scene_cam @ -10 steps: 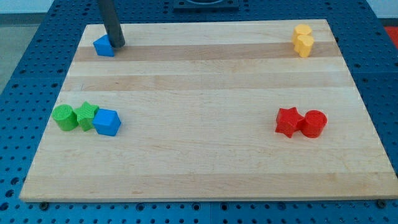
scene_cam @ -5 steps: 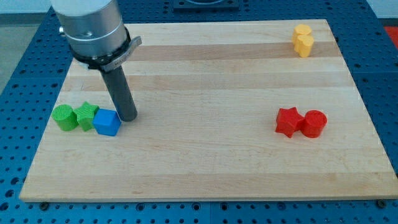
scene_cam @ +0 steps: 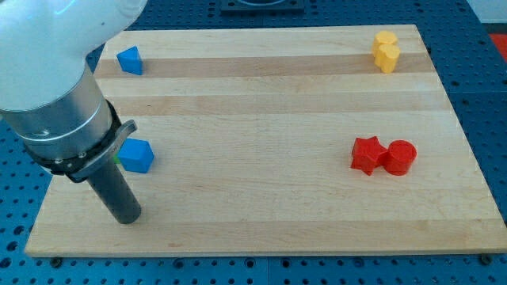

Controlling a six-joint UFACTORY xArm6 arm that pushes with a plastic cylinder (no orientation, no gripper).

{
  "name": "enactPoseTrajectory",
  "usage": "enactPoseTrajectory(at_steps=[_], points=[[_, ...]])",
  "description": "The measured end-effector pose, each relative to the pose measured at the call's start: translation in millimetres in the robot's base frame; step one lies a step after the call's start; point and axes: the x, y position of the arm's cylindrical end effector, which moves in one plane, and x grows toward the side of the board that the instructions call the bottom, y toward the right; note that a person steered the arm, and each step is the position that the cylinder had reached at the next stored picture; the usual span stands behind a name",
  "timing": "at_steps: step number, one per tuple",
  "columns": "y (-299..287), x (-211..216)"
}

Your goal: Separate the blue cube from the green star

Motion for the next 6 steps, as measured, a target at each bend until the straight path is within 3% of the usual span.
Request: enactPoseTrajectory(at_steps=[1,2,3,4,6], points=[[1,-26],[1,-78],[1,-89],[1,-133],[1,-180]])
